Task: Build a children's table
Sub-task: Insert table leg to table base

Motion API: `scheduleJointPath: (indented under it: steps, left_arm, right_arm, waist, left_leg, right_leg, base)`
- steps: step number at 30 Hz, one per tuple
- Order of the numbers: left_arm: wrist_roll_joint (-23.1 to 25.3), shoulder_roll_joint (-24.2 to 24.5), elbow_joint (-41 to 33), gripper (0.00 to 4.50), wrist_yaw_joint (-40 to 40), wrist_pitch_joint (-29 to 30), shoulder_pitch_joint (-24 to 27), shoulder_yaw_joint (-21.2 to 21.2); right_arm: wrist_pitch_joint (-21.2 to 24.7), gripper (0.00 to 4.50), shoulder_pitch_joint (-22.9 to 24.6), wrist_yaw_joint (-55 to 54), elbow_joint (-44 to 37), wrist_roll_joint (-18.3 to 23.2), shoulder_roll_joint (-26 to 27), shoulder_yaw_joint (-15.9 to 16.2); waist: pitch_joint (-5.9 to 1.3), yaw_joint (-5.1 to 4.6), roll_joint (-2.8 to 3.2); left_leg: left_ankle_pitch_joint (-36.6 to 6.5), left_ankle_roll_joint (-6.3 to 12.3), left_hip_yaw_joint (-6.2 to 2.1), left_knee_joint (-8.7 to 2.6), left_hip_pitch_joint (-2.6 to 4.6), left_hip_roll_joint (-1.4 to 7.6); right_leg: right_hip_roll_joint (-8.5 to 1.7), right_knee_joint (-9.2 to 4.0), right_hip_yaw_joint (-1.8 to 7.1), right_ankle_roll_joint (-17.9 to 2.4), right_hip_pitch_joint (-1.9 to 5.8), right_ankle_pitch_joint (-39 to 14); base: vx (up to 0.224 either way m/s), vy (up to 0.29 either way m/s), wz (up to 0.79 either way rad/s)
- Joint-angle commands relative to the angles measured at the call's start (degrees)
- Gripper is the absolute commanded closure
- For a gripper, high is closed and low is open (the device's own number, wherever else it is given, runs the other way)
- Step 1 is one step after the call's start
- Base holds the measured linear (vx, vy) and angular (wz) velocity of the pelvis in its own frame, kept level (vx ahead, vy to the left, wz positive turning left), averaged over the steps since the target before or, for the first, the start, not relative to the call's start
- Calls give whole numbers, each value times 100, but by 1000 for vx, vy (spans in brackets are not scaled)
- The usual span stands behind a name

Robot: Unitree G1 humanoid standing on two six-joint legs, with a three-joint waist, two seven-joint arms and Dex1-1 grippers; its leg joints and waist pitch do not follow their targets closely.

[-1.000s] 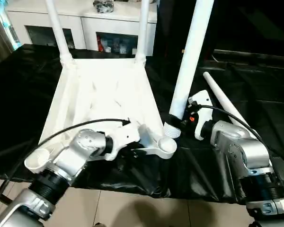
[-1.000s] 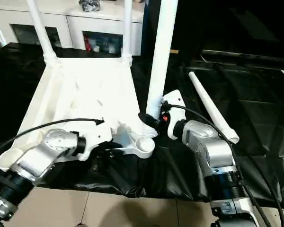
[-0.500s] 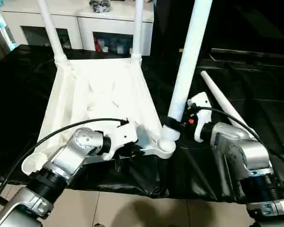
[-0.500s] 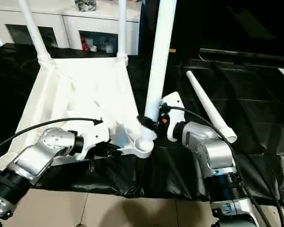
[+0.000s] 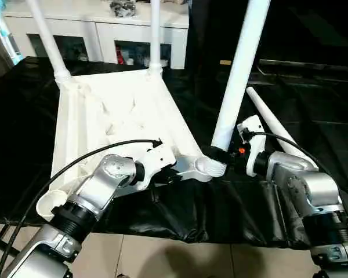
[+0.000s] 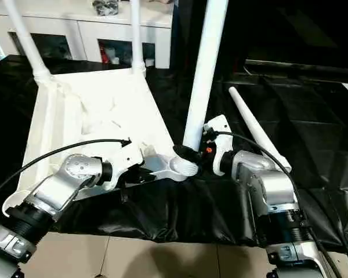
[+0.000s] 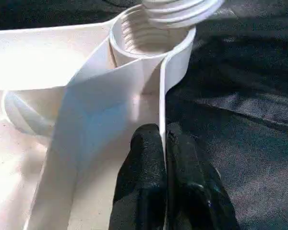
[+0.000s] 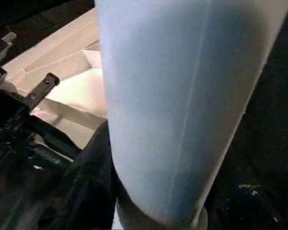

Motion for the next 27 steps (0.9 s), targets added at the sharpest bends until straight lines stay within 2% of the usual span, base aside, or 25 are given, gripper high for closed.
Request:
scheduleJointPath:
  steps: [1,2,6,10,15,16,19,20,26,27]
  left_arm:
    - [-162,-124,-24,450,43,-250,-35,227]
    - [-161,-121,-22,450,33,-249,-34,227]
    - [-47,-88,49,450,34,-318,-32,210]
    - [53,-94,128,450,173,-335,-50,234]
    - [28,-55,223,450,168,-339,-55,303]
    - [10,-45,243,393,126,-278,-57,316]
    - [46,-37,253,393,164,-287,-43,365]
    - [157,-21,287,366,260,-399,-49,358]
    - [110,17,295,350,89,-354,-31,339]
    - [104,18,297,374,73,-342,-31,341]
  right_arm:
    - [-108,260,-106,-80,175,-81,-7,-30]
    - [-125,260,-123,-84,221,-80,12,-33]
    - [-259,260,-301,-100,656,-56,235,-89]
    - [-327,260,-366,-100,779,-55,276,-69]
    - [-456,260,-435,-90,957,-98,336,-55]
    - [-494,260,-453,-77,1015,-118,350,-57]
    - [-546,260,-467,-55,1088,-152,377,-58]
    - [-578,260,-478,-48,1132,-156,381,-49]
    - [-639,260,-501,-35,1224,-173,391,-34]
    - [-652,260,-505,-32,1241,-178,393,-33]
  waist:
    - [-419,20,-15]
    - [-424,26,10]
    - [-428,1,13]
    - [-430,2,9]
    - [-426,12,13]
    - [-425,15,12]
    - [-421,19,3]
    - [-426,23,11]
    - [-425,26,13]
    - [-428,28,18]
  left_leg:
    - [-1399,-17,-30,-373,60,88]
    - [-1404,-17,-32,-373,64,90]
    - [-1461,-21,-39,-374,59,92]
    - [-1442,-17,-41,-385,65,102]
    - [-1464,-22,-36,-384,64,96]
    - [-1470,-16,-33,-382,65,91]
    - [-1475,-9,-27,-376,66,88]
    - [-1469,-14,-37,-385,68,100]
    - [-1472,-18,-38,-395,69,108]
    - [-1463,-19,-37,-392,67,106]
  right_leg:
    - [-392,-522,240,-779,269,-2204]
    - [-397,-516,241,-784,270,-2201]
    - [-401,-520,235,-820,267,-2216]
    - [-393,-498,237,-862,272,-2081]
    - [-400,-507,237,-839,270,-2178]
    - [-403,-516,238,-829,268,-2236]
    - [-406,-529,237,-799,258,-2326]
    - [-406,-529,234,-792,260,-2311]
    - [-403,-509,240,-837,258,-2170]
    - [-406,-504,240,-846,262,-2148]
  base:
    - [0,0,0]
    - [0,0,0]
    - [0,0,0]
    - [0,0,0]
    - [0,0,0]
    - [0,0,0]
    - [0,0,0]
    - [0,0,0]
    - [0,0,0]
    - [0,0,0]
